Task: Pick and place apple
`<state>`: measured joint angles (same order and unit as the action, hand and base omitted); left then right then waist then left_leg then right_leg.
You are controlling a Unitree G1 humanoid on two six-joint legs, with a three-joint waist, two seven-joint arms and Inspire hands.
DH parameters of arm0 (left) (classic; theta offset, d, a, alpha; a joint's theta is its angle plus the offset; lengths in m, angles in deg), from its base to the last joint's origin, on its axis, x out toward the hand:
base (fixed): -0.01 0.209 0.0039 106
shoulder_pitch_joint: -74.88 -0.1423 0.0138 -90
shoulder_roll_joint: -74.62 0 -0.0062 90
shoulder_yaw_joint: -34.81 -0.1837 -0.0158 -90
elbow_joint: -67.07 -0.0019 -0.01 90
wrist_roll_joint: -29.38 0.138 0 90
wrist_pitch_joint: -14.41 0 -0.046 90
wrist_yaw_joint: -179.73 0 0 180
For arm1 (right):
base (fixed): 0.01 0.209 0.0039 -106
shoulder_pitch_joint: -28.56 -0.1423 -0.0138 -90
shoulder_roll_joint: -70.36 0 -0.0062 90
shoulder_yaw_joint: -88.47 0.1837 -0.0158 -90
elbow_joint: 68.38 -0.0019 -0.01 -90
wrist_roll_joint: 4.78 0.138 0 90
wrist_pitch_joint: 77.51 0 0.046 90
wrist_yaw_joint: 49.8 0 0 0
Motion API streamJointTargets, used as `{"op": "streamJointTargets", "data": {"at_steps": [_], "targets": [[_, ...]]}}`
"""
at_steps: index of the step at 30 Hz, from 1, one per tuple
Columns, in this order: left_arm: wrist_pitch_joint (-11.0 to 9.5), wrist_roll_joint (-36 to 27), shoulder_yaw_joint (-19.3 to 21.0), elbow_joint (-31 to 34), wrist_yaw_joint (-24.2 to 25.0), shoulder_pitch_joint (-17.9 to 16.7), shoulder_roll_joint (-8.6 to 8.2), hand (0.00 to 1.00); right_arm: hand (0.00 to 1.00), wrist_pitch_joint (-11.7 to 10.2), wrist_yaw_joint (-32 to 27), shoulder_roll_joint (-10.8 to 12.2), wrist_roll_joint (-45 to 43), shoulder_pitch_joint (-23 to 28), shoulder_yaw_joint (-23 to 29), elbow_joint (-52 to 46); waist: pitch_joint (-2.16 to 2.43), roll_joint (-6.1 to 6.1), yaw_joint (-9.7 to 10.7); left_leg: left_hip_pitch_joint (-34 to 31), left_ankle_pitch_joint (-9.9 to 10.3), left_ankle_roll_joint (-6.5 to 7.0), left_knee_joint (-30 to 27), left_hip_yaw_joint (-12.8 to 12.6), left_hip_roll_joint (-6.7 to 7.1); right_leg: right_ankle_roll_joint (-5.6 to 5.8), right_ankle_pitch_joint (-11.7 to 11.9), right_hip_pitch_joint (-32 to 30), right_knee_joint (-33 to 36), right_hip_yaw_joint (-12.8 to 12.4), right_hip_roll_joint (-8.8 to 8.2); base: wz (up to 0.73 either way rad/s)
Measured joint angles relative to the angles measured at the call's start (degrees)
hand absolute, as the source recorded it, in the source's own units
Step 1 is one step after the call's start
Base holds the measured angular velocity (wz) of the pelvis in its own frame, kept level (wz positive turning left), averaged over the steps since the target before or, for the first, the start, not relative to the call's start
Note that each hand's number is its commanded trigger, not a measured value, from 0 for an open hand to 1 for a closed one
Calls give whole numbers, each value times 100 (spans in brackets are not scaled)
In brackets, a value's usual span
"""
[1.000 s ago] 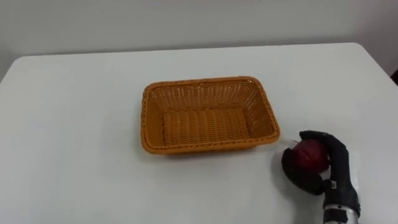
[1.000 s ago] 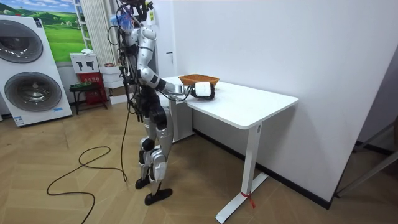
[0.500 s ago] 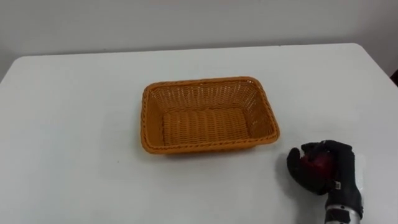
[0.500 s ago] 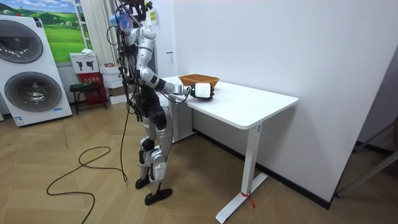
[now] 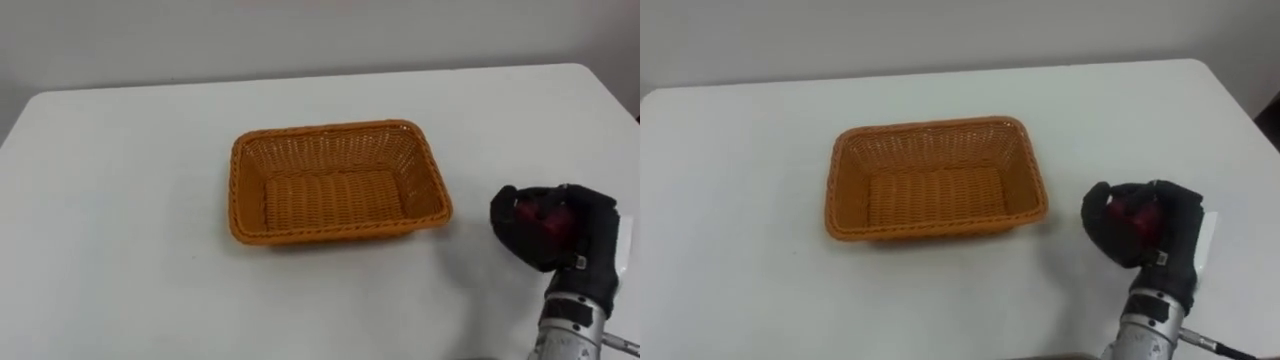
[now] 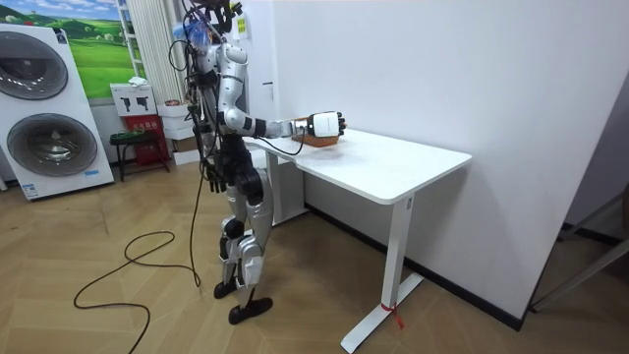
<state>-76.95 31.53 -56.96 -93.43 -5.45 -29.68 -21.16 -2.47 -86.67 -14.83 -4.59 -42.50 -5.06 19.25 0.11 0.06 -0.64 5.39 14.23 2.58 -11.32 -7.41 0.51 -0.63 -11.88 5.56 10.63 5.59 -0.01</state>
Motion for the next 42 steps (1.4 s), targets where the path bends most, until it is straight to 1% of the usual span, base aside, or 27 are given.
{"op": "streamJointTargets", "data": {"at_steps": [3, 5, 7, 11, 13, 19, 23, 24, 28, 32, 34, 37, 38, 39, 42], "targets": [[18, 1, 144, -53, 88, -4, 0, 0, 100, 13, -118, -12, -132, -135, 61, -92, 4, 14, -45, -4, 0, 1, -2, 6, 3, 0, 0, -14, 2, -3, -3, 0], [19, -2, 151, -57, 97, 2, 0, 0, 100, 22, -179, -12, -351, -196, 51, -201, 4, 18, -102, -2, 0, 1, 1, 4, 3, 0, 0, -22, 2, -10, -1, 0], [25, -19, 137, -107, 99, 28, 0, 0, 100, 74, -192, -12, -528, -303, -1, -392, 1, 33, -150, 16, -2, 0, -2, 6, 2, 0, 0, -17, 2, -1, -2, 0], [165, -23, 79, -153, 100, 51, 3, 0, 100, 125, -151, -12, -658, -404, -273, -516, -2, 78, -155, 21, -2, -1, -7, 32, 0, 0, 0, 7, -6, 30, -6, 5], [203, -23, 79, -147, 159, 53, 3, 0, 100, 241, 67, -12, -791, -398, -493, -515, -10, 101, -161, 21, -3, -1, -8, 44, 1, 0, 0, 11, -7, 54, -10, 2], [208, -23, -13, -141, 247, 147, 10, 0, 100, 324, 725, -18, -810, -397, -932, -513, -22, 113, -193, -11, -4, 1, -11, 51, -16, 0, 0, -6, -5, 72, -24, 0], [181, -23, -90, -142, 246, 248, 50, 0, 100, 334, 989, -25, -937, -397, -1057, -513, -17, 138, -272, -56, -4, 1, -20, 51, -6, 1, 0, -19, -5, 86, -23, 1], [168, -23, -130, -138, 241, 261, 59, 0, 100, 339, 1043, -26, -957, -397, -1100, -513, -18, 145, -281, -74, -4, 1, -28, 83, 14, 1, 0, -18, -8, 104, -23, 10], [146, -18, -297, -148, 236, 269, 58, 0, 100, 359, 1180, -26, -988, -444, -1121, -513, -24, 169, -322, -88, -4, 1, -42, 163, 19, 1, 0, 1, -10, 186, -29, 9], [144, -9, -296, -224, 225, 266, 55, 0, 100, 390, 1122, -41, -995, -728, -1102, -513, -32, 167, -349, -93, -4, 1, -52, 202, 23, 1, 0, 2, -14, 217, -32, 5], [139, -10, -294, -277, 216, 276, 65, 0, 100, 386, 996, -48, -996, -932, -1092, -515, -33, 165, -366, -90, -5, 0, -58, 237, 25, 1, 0, 10, -31, 252, -34, 8], [144, 73, -286, -277, 215, 272, 71, 0, 100, 386, 867, -79, -996, -1103, -1082, -531, -35, 156, -414, -107, -6, 0, -59, 287, 34, 2, 1, 46, -96, 307, -45, 9], [150, 93, -286, -267, 209, 272, 71, 0, 100, 388, 854, -95, -996, -1138, -1082, -533, -28, 164, -418, -108, -7, -1, -58, 293, 35, 1, 1, 46, -96, 316, -45, 7], [176, 93, -286, -260, 205, 270, 71, 0, 100, 394, 853, -129, -996, -1203, -1082, -536, -32, 153, -422, -109, -8, -2, -57, 297, 34, 2, 1, 49, -98, 325, -44, 7], [279, 132, -260, -208, 196, 256, 71, 0, 100, 463, 857, -247, -983, -1360, -1069, -550, -21, 166, -424, -116, -15, -4, -50, 365, 31, 2, 1, 66, -99, 416, -54, 12]]}}
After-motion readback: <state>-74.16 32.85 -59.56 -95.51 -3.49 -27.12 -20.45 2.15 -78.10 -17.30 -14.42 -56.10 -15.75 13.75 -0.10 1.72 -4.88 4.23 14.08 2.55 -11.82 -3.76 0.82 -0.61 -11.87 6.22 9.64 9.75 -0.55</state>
